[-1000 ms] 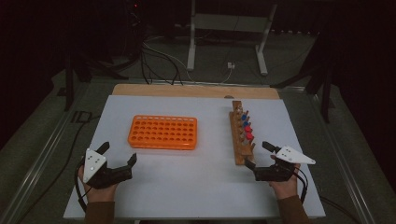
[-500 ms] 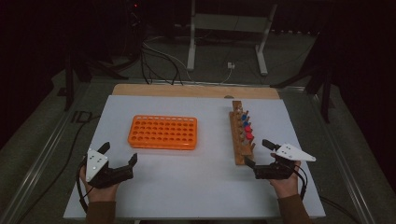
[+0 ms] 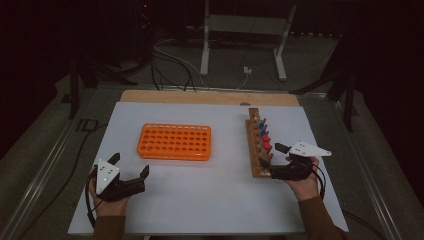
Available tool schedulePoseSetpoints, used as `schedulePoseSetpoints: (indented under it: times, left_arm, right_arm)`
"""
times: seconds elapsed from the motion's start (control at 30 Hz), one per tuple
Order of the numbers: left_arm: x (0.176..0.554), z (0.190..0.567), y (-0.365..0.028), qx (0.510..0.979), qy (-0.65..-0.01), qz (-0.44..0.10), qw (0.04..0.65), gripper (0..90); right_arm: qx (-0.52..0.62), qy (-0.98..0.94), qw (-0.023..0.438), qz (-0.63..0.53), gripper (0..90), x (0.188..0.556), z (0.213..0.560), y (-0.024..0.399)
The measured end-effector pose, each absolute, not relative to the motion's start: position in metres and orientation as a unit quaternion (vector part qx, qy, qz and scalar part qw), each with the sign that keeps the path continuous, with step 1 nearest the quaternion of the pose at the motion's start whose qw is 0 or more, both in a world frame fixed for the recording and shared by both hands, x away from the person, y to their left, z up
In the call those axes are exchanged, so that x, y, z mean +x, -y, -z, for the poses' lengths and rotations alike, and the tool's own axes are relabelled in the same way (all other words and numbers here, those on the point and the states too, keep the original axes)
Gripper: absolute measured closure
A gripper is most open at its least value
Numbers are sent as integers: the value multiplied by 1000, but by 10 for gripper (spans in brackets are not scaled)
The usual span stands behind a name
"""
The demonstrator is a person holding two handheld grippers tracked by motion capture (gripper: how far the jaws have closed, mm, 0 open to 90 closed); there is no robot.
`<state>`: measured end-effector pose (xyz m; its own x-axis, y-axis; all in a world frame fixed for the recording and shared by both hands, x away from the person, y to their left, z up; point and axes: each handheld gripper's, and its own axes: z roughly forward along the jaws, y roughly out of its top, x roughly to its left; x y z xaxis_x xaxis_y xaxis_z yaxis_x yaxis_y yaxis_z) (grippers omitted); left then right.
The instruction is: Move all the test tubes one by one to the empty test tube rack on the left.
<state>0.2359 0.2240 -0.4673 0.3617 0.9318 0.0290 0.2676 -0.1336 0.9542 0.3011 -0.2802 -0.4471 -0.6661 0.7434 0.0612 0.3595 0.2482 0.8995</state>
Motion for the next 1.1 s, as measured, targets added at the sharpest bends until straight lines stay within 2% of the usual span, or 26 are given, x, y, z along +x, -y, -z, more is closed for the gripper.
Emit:
schedulePoseSetpoints:
  times: [0.17,0.4,0.67,1.1]
  left_arm:
    - [236,467,-222,674,-442,-346,480,7]
    - [236,468,-221,676,-442,-346,478,7]
    - [236,468,-221,677,-441,-345,478,7]
    - [237,464,-215,677,-439,-335,488,8]
  right_arm:
    - [377,-762,205,-484,410,310,449,279]
    - [370,-770,210,-475,630,314,453,275]
    - [369,-773,219,-467,699,319,455,268]
    - [353,-774,232,-471,706,315,431,267]
